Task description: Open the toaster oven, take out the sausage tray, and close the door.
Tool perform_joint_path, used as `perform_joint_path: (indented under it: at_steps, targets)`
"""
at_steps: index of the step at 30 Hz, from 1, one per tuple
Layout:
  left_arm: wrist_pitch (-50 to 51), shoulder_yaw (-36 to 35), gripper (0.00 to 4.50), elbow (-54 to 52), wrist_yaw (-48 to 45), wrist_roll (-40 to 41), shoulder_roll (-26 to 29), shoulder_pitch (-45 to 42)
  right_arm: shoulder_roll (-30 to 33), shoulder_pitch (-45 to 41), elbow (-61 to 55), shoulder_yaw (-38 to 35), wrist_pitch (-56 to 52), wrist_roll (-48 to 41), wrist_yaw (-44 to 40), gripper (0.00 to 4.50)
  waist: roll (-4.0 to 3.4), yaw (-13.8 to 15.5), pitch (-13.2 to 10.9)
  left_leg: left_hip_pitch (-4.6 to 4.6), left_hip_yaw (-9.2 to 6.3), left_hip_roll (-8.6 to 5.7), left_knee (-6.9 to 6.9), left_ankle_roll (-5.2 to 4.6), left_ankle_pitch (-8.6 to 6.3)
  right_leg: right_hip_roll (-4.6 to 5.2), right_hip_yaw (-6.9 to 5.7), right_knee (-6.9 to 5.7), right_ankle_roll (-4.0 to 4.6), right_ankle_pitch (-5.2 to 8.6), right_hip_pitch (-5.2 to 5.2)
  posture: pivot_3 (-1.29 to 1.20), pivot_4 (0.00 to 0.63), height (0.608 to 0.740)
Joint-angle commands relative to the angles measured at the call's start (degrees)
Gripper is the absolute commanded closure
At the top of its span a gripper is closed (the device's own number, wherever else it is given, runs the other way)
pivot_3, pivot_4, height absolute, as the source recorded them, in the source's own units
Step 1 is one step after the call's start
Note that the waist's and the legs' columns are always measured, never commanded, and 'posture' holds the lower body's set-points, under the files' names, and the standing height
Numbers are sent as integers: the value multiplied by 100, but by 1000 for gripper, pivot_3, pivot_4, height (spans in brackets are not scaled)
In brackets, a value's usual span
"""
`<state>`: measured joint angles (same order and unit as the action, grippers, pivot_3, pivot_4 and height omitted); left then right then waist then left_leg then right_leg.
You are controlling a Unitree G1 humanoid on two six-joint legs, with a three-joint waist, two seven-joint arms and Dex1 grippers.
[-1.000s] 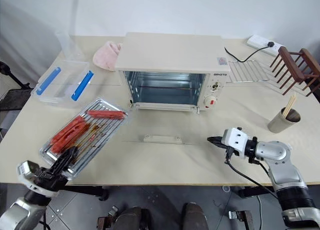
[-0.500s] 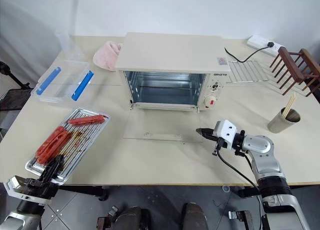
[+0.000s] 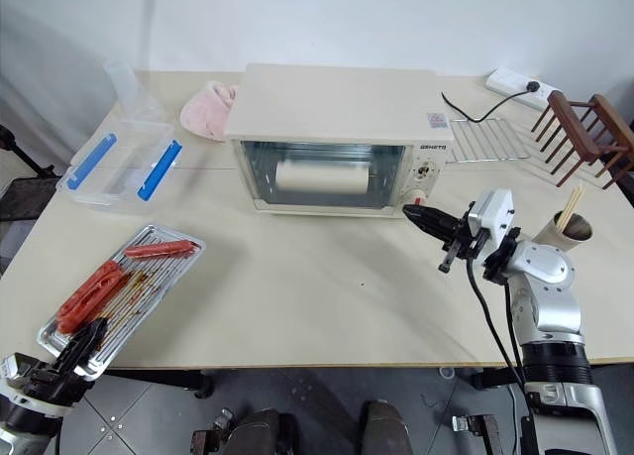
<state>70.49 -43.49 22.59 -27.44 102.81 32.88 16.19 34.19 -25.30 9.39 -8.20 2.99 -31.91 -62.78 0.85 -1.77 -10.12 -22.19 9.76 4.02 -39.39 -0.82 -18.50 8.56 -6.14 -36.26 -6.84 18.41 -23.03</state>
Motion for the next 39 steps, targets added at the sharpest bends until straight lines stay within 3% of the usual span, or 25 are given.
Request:
perform_joint_path:
  at_steps: [1,3,6,10,18,23,29,33,39]
  targets:
    - [224,137,4500,112,-685,-496,296,-107,190,30,-584,-217,-548,-371,-5,4471,0,8,0,-2,3,-1,7,0,0,0,1,0,0,0,-7,0,150,740]
    - [300,288,4500,116,-937,-785,417,-263,305,214,-884,-246,-835,-479,-66,4471,0,28,0,-6,5,-4,16,0,0,3,2,-1,0,0,-18,0,150,740]
    - [435,591,4500,-183,-1102,-1144,546,-605,569,786,-1418,-342,-1073,-549,-244,3868,-2,132,0,-19,1,-13,26,0,1,7,3,-14,0,0,-38,0,150,740]
    - [518,720,4500,-611,-1106,-1322,570,-864,657,1379,-1759,-521,-1021,-478,-254,2544,-1,307,0,-23,-5,-25,27,-4,3,15,5,-5,0,0,-34,0,150,740]
    - [630,654,4500,-1692,-551,-491,404,-896,625,2398,-2236,-787,-820,-352,-296,9,0,484,0,-37,-30,-38,27,9,1,35,-7,16,-7,-13,-23,0,150,740]
    - [19,866,4500,-2793,547,848,338,-583,584,2753,-2341,-825,-675,-277,-308,9,1,428,7,-73,-69,-57,25,5,8,87,-4,31,-6,-22,-21,0,150,740]
    - [-586,1051,4500,-3659,1010,1019,95,-460,608,2959,-2438,-850,-602,-286,-298,9,-6,142,6,-48,-28,-50,33,-28,19,32,-29,33,-10,-24,-7,0,150,740]
    - [-629,1935,4500,-3709,1579,1019,313,-1320,695,3161,-2616,-1044,-656,-388,-301,9,-7,177,2,1,-23,-37,33,-21,16,-2,-25,60,-6,-21,39,0,150,740]
    - [-94,2994,4500,-2793,1825,1019,766,-2705,842,3698,-2957,-1498,-685,-493,-398,9,-9,249,2,2,-32,-35,33,-19,16,-2,-13,56,-5,-21,45,0,150,740]
